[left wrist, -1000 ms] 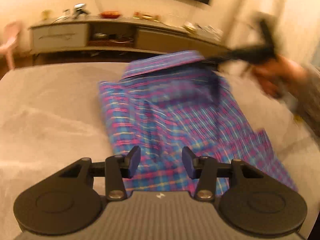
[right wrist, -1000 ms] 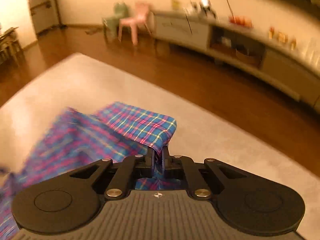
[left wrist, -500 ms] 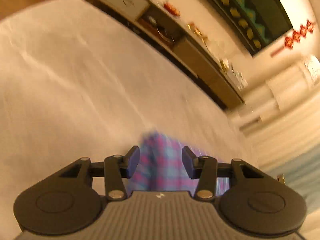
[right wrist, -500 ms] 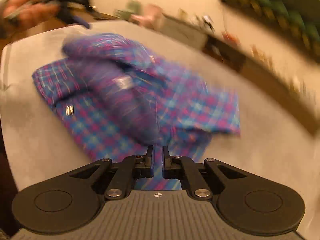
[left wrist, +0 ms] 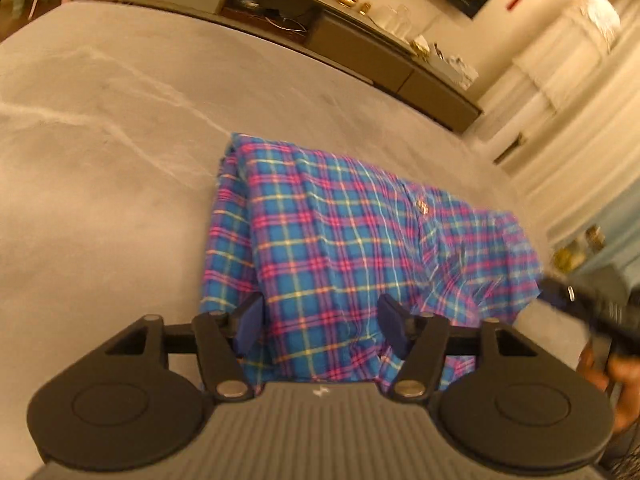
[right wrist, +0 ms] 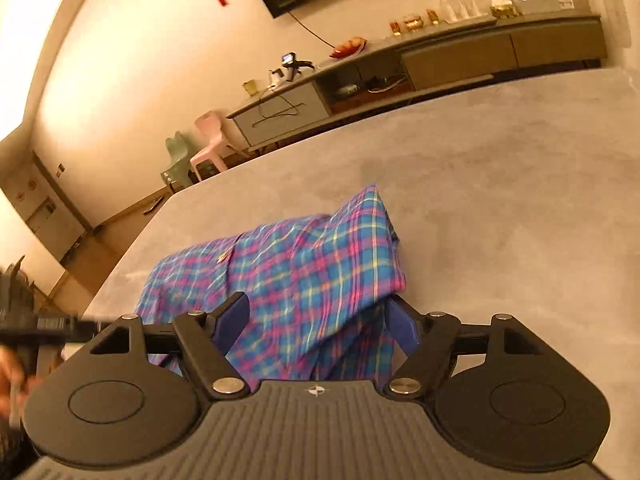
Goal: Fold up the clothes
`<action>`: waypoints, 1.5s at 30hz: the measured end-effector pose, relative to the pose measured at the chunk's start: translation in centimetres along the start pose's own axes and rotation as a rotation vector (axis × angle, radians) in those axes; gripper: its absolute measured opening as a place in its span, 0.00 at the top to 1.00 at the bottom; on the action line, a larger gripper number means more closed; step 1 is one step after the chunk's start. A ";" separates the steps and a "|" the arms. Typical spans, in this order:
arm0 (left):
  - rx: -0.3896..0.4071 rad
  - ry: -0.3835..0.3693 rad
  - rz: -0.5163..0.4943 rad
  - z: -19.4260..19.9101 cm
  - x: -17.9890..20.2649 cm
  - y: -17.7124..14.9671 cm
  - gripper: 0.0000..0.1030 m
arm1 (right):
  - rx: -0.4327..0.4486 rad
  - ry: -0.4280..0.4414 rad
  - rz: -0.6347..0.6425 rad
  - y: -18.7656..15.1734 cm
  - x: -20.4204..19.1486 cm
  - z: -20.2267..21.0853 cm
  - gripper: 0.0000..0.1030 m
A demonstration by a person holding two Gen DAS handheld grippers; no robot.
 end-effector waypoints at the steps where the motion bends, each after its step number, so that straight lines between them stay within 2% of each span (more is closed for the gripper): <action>1: 0.002 0.019 -0.020 -0.3 0.3 0.0 0.87 | -0.020 -0.007 -0.020 0.1 0.2 -0.8 0.79; 2: 0.018 0.008 -0.020 0.3 0.2 0.2 0.97 | -0.042 -0.015 -0.039 0.2 0.3 -1.5 0.94; 4: 0.064 -0.038 -0.003 2.4 -0.2 0.6 0.98 | -0.023 0.006 -0.033 -0.1 -0.5 -0.7 0.98; 6: 0.116 -0.078 0.008 5.4 -0.7 0.7 0.99 | 0.020 0.116 -0.055 -1.0 -2.7 2.5 0.98; 8: 0.133 -0.078 0.018 6.8 -1.8 0.6 0.99 | 0.040 0.181 -0.090 -2.7 -4.0 5.4 0.98; 10: 0.054 -0.072 0.004 5.2 -2.1 -0.2 0.98 | 0.015 0.122 -0.083 -4.9 -3.9 5.7 0.98; 13: -0.031 -0.003 -0.019 2.3 -1.8 -1.9 0.98 | -0.068 -0.061 -0.086 -7.5 -1.4 2.3 0.98; 14: -0.057 0.021 -0.026 1.3 -1.6 -2.4 0.98 | -0.097 -0.086 -0.104 -7.9 -0.6 1.5 0.98; 16: -0.057 0.065 -0.036 1.0 -1.6 -2.8 0.96 | -0.108 -0.078 -0.118 -7.7 -0.5 1.4 0.96; 17: -0.055 0.084 -0.046 1.1 -1.6 -3.0 0.93 | -0.109 -0.080 -0.107 -7.5 -0.7 1.5 0.94; 18: -0.052 0.103 -0.056 1.2 -1.5 -3.1 0.86 | -0.099 -0.114 -0.086 -7.2 -0.8 1.8 0.93; 20: 0.011 0.179 -0.086 2.8 -0.9 -3.0 0.77 | -0.064 -0.207 -0.051 -6.9 -0.7 2.9 0.88; 22: 0.114 0.273 -0.139 5.3 0.1 -2.8 0.75 | 0.030 -0.341 -0.015 -6.7 -1.0 5.6 0.82; 23: 0.192 0.330 -0.185 7.0 1.0 -2.8 0.74 | 0.094 -0.407 0.037 -7.0 -2.0 7.4 0.82; 25: 0.296 0.352 -0.326 9.2 4.1 -3.6 0.74 | 0.189 -0.484 0.176 -6.9 -4.5 9.4 0.82; 27: 0.277 0.277 -0.460 8.4 7.5 -4.7 0.72 | 0.228 -0.449 0.331 -6.3 -8.3 9.4 0.82; 29: 0.225 0.219 -0.585 6.0 10.6 -6.2 0.71 | 0.142 -0.316 0.456 -6.2 -11.7 6.8 0.82; 30: 0.200 0.223 -0.653 4.6 11.9 -7.0 0.71 | 0.092 -0.244 0.515 -6.2 -13.3 5.4 0.82; 31: 0.186 0.244 -0.711 3.3 12.8 -7.7 0.71 | 0.048 -0.216 0.563 -6.2 -14.1 3.8 0.82; 33: 0.175 0.311 -0.768 1.1 13.3 -8.4 0.71 | -0.039 -0.211 0.645 -6.2 -14.7 0.4 0.82; 34: 0.169 0.346 -0.791 0.1 13.4 -8.7 0.71 | -0.078 -0.232 0.655 -5.9 -14.3 -1.2 0.82; 37: 0.174 0.385 -0.838 -1.7 13.6 -8.9 0.71 | -0.145 -0.251 0.603 -6.3 -12.3 -3.2 0.82; 41: 0.164 0.364 -0.884 -2.4 13.8 -9.5 0.73 | -0.161 -0.232 0.555 -6.0 -11.6 -4.3 0.82; 45: 0.153 0.337 -0.928 -3.0 14.0 -10.3 0.68 | -0.130 -0.237 0.564 -6.0 -11.9 -3.8 0.82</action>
Point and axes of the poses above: each gripper's, at about its wrist camera, not at the fingertips, and z roughly against the way its jaws point, x to its right, y to its top, the point moved 6 cm from there along -z, roughly the way its jaws point, and after that the axes turned 13 degrees about -x, right-handed, at the moved point
